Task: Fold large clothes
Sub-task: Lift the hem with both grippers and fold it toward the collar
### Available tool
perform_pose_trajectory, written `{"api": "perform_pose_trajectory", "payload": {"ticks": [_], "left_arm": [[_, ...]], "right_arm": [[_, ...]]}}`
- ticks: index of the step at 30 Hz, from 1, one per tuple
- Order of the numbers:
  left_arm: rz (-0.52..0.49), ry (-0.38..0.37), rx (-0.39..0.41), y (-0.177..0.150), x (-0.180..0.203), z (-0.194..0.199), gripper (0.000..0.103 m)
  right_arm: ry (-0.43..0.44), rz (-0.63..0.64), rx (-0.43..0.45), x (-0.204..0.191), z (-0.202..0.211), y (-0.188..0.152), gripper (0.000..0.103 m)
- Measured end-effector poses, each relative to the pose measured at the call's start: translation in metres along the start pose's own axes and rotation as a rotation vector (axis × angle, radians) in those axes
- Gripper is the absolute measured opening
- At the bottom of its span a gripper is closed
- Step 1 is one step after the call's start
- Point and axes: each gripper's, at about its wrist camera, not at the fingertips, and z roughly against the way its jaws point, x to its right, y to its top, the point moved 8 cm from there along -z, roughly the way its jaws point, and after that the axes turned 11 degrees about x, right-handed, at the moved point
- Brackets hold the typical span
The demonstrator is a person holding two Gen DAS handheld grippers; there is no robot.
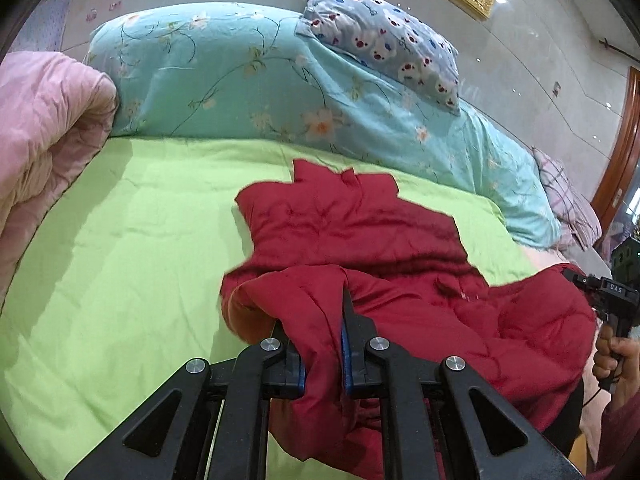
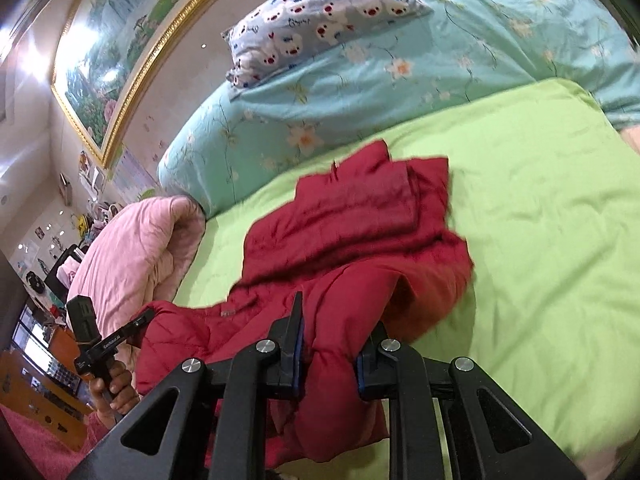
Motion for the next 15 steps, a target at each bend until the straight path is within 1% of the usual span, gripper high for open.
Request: {"api": "perform_pose_trajectory", "payload": {"ticks": [5, 7, 11, 15], "left_arm": [[-0.007, 0.028, 0.022, 0.026, 0.006, -0.027, 0.011], [0.002, 0.038, 0.023, 0.036, 0.007, -0.04, 0.011], [0.02, 0.064, 0.027, 0.053, 0.007, -0.074, 0.011], [0.04, 0.096, 0.012, 0.068, 0.001, -0.113, 0.011]], "right_arm": [[-0.005, 0.015, 0.028, 0.0, -0.026, 0.033, 0.018], [-0.011, 0.002, 0.037, 0.003, -0.039, 0.044, 0.018], [-0.024, -0.036, 0.051, 0.013, -0.062, 0.064, 0.018], [-0.046, -0.06, 0.06, 0.025, -0.088, 0.082, 0.018]]}}
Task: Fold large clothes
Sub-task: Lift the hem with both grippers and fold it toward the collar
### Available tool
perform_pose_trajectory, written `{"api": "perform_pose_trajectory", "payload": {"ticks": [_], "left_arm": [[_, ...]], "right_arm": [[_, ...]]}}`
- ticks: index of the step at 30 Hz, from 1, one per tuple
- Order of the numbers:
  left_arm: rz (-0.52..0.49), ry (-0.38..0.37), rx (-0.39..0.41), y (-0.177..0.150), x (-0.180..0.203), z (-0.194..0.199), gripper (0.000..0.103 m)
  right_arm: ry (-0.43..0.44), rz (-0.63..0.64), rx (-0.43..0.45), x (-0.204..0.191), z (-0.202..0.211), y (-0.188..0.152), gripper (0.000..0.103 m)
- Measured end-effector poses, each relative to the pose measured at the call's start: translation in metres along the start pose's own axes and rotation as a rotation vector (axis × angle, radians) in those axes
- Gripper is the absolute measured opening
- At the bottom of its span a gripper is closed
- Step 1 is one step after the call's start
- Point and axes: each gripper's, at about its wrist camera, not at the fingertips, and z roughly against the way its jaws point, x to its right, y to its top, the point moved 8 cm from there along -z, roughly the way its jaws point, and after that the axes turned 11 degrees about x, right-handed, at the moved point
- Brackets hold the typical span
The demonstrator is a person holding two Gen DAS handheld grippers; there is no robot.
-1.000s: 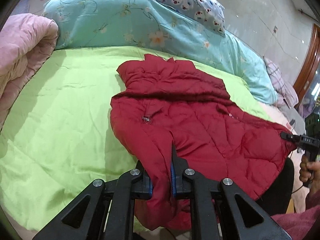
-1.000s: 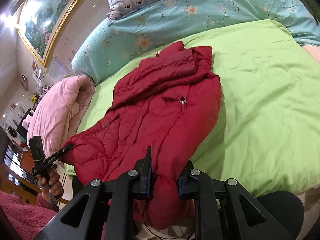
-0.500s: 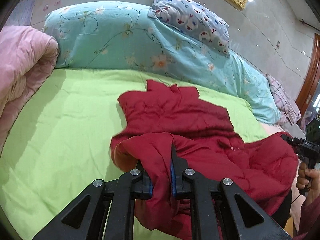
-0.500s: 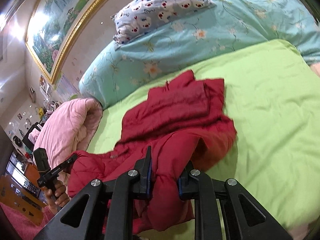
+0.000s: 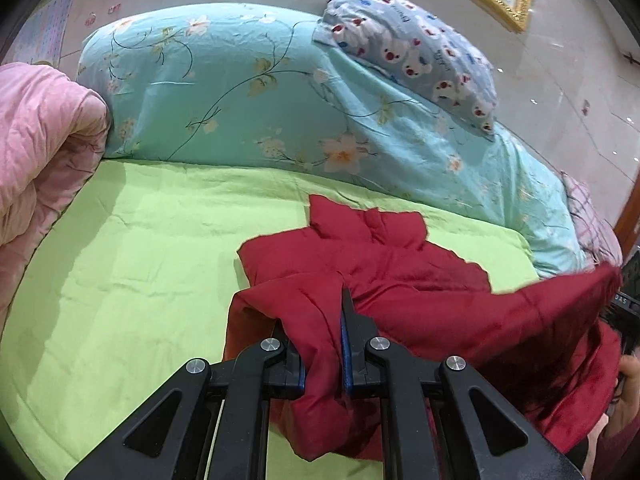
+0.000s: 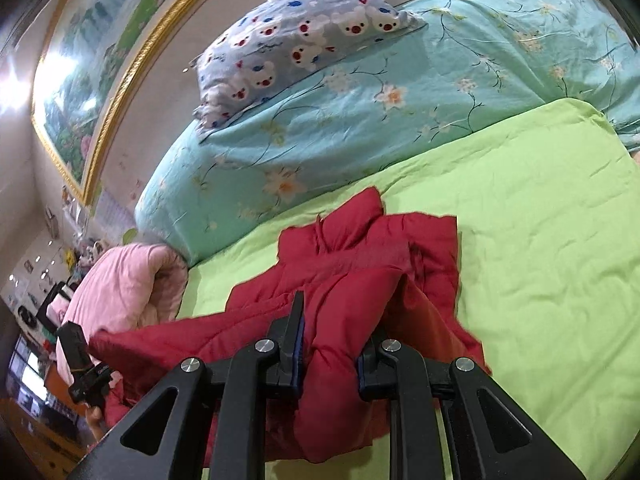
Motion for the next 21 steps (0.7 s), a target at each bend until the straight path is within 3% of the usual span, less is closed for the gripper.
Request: {"api": "perform_pose_trajectory", "payload": {"ticks": [11, 21], "left_arm": [[0.048, 0.074, -0.045, 0.024, -0.018, -0.11, 0.011], [0.014, 0.111, -0.105, 0.028, -0.026, -0.206, 0.011]], "right_arm": [[-0.063, -0.077, -0.016, 0.038, -0.081, 0.029, 0.019], [-0.138, -0.146, -0.055, 0.082, -0.141, 0.026, 0.019]]}}
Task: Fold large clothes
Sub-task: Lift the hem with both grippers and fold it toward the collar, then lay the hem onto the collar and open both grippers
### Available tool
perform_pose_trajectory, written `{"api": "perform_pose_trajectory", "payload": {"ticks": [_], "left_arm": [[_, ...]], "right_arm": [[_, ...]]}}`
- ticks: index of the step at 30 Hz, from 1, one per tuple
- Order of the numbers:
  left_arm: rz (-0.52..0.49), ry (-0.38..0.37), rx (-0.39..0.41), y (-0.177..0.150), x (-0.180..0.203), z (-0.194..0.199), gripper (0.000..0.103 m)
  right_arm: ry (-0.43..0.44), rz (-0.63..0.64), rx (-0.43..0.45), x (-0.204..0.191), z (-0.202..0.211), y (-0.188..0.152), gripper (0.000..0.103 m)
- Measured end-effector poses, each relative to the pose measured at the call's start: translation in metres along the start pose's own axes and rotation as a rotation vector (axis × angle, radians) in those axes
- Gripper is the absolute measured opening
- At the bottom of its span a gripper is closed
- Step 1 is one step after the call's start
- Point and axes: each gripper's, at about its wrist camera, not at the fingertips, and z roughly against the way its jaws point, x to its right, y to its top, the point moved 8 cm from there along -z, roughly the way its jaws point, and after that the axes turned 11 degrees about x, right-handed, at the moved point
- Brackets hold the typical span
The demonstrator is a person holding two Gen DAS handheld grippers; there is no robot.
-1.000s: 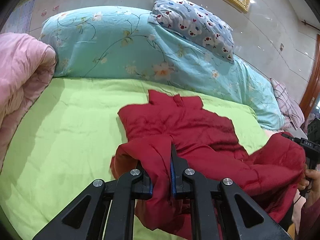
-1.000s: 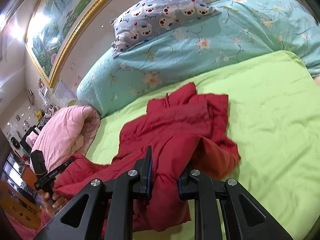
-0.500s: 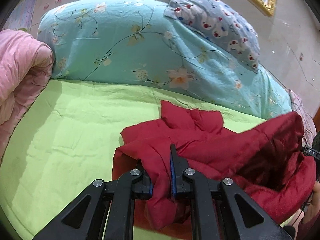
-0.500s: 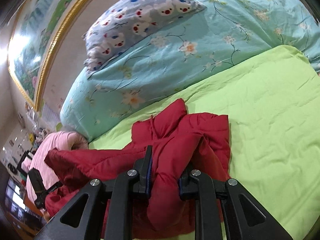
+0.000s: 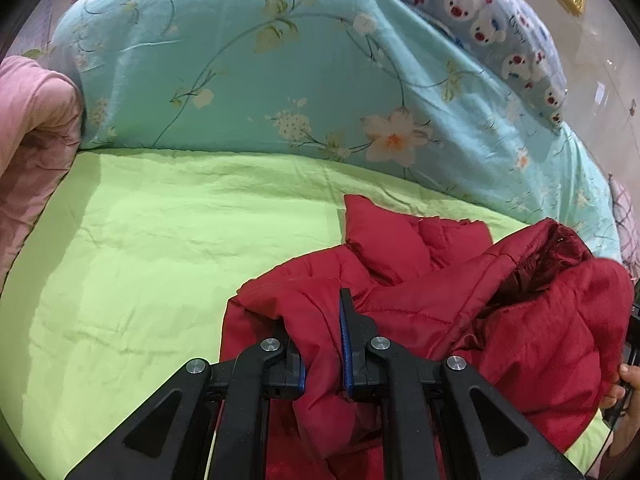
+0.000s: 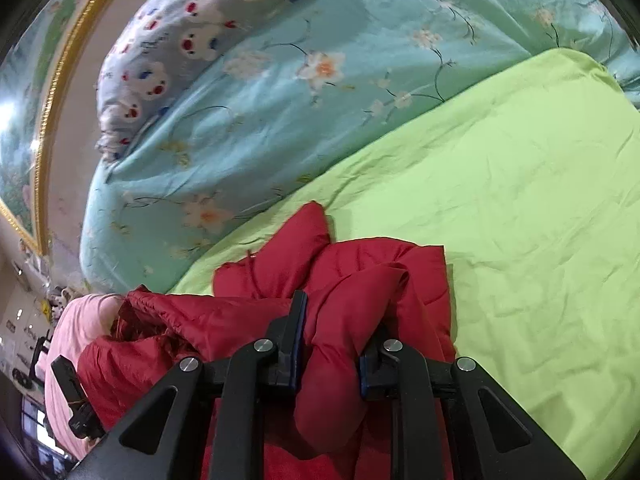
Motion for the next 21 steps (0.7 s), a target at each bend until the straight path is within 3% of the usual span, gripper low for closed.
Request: {"api": "perform_pose_trajectory", "payload": {"ticks": [21], "left_arm": [[0.016, 0.036, -0.061, 0.007, -0.012, -0.116, 0.014]], "right_arm": [[-0.065, -0.01, -0.004, 0.02, -0.069, 0.012, 0.019]]}}
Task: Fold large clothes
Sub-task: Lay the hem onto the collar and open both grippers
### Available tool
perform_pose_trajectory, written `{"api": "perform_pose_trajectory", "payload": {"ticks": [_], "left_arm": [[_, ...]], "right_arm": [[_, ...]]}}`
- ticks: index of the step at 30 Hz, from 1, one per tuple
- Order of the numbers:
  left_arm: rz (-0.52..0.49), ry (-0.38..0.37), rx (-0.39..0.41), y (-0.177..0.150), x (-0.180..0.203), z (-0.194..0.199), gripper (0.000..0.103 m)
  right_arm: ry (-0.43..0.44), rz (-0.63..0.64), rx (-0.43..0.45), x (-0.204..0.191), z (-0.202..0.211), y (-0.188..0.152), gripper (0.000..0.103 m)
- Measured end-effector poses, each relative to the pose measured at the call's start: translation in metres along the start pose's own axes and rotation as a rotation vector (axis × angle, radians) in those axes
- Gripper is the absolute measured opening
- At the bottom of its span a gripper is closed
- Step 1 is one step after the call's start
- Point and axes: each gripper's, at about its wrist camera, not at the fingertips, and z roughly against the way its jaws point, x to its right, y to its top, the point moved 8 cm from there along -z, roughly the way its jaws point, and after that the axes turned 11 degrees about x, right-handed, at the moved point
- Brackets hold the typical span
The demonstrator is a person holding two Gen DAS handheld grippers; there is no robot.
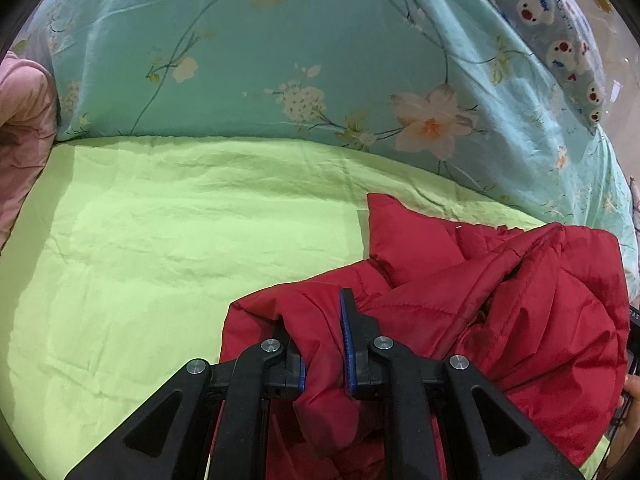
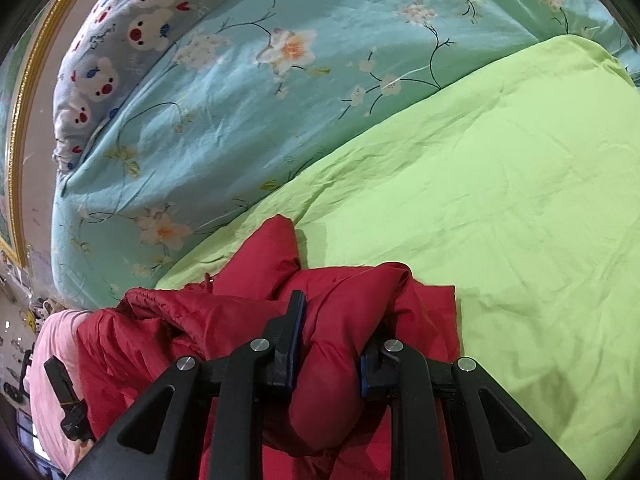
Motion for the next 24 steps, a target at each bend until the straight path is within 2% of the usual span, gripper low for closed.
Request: {"api": "perform_pose_trajectory", "payload": {"ticks": [5, 10, 15, 18, 22, 23, 24], "left_arm": [[0.002, -0.001, -0.019, 0.005, 0.0, -0.025, 0.015], [0.061, -0.043, -0.044, 0.014, -0.008, -0.04, 0.017], [0.104, -0.108, -0.073, 0.018, -0.021, -0.038, 0.018], [0.066, -0.124, -0.062, 0.02, -0.025, -0.029, 0.021], [-0.001, -0.09, -0.026, 0.022, -0.031, -0.012, 0.034], [-0.014, -0.066, -0.01, 0.022, -0.034, -0.005, 0.047], [-0.031, -0.032, 0.017, 0.024, -0.037, 0.003, 0.055]], "right_arm": [[-0.018, -0.012, -0.002, 0.006, -0.017, 0.005, 0.019], [-0.042, -0.026, -0.006, 0.013, -0.033, 0.01, 0.019], [-0.036, -0.04, -0.018, 0.017, -0.044, 0.013, 0.019], [-0.041, -0.037, -0.019, 0.016, -0.051, 0.015, 0.019], [-0.071, -0.008, -0.009, 0.012, -0.057, 0.016, 0.019], [-0.079, -0.011, -0.006, 0.012, -0.058, 0.016, 0.019], [-0.088, -0.014, -0.003, 0.013, -0.059, 0.017, 0.019]]}}
